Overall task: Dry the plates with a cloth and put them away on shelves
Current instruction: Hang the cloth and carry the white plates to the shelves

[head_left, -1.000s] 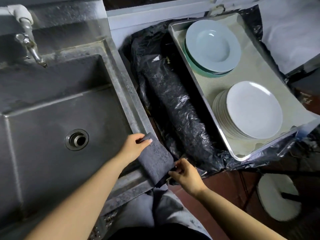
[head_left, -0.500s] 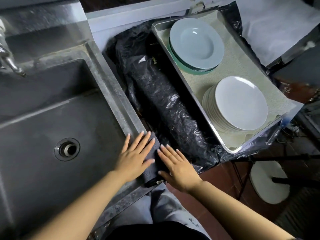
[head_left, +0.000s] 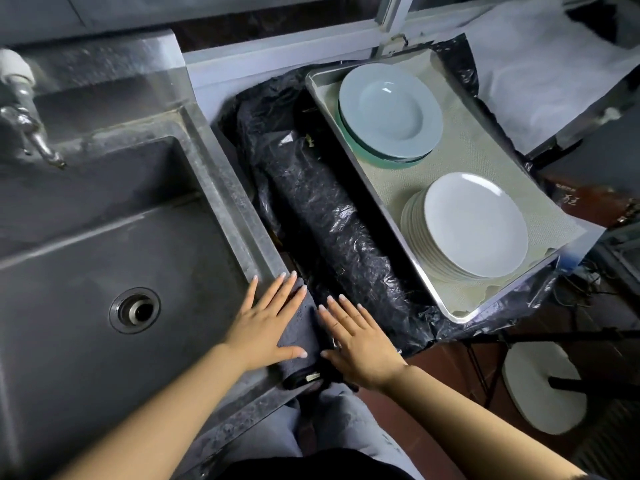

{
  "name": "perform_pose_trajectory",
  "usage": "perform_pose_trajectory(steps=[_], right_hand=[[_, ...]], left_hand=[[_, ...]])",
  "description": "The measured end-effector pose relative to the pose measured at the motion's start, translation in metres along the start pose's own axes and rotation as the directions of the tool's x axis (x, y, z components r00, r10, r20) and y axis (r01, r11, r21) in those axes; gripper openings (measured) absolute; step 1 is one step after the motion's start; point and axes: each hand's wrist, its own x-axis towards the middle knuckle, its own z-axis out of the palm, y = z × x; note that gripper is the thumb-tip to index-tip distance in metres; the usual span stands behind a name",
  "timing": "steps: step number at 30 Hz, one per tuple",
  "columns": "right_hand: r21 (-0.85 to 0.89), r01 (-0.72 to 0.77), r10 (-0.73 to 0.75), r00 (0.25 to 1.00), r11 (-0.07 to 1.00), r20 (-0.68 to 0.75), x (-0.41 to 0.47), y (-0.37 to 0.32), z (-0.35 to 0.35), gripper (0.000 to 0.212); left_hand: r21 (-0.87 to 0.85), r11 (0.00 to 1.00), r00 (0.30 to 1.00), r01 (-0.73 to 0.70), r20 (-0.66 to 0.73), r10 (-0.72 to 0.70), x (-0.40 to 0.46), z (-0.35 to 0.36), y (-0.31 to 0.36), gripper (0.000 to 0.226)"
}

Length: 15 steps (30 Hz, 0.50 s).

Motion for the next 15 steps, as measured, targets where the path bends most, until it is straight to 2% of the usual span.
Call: perform_pose_trajectory(steps=[3,7,12,15], right_hand=[[0.131,-0.033,0.054,0.985,0.991,-0.163,-0.009,0.025,-0.023,0.072],[0.194,-0.037,0.101,0.939,0.98,-0.329,-0.03,0.068,-0.062,0.07],[0.206,-0.093,0.178,0.879,0.974,-0.443,-0.064,0.147,-0.107,0.073],[0.249,-0.142,0.24,0.87,0.958,-0.43,-0.084,0.202,-0.12,0.083]], left_hand=[[-0.004,1.0,0.993,0.024,-0.119,-0.024,0.008,-0.027,0.011,0.095],[-0.013,1.0,0.978,-0.019,-0.209,0.016,0.044,-0.071,0.035,0.093],[-0.064,0.996,0.957,-0.068,-0.287,0.047,0.106,-0.122,0.082,0.099],[-0.166,0.985,0.973,-0.054,-0.23,0.015,0.143,-0.136,0.111,0.108]])
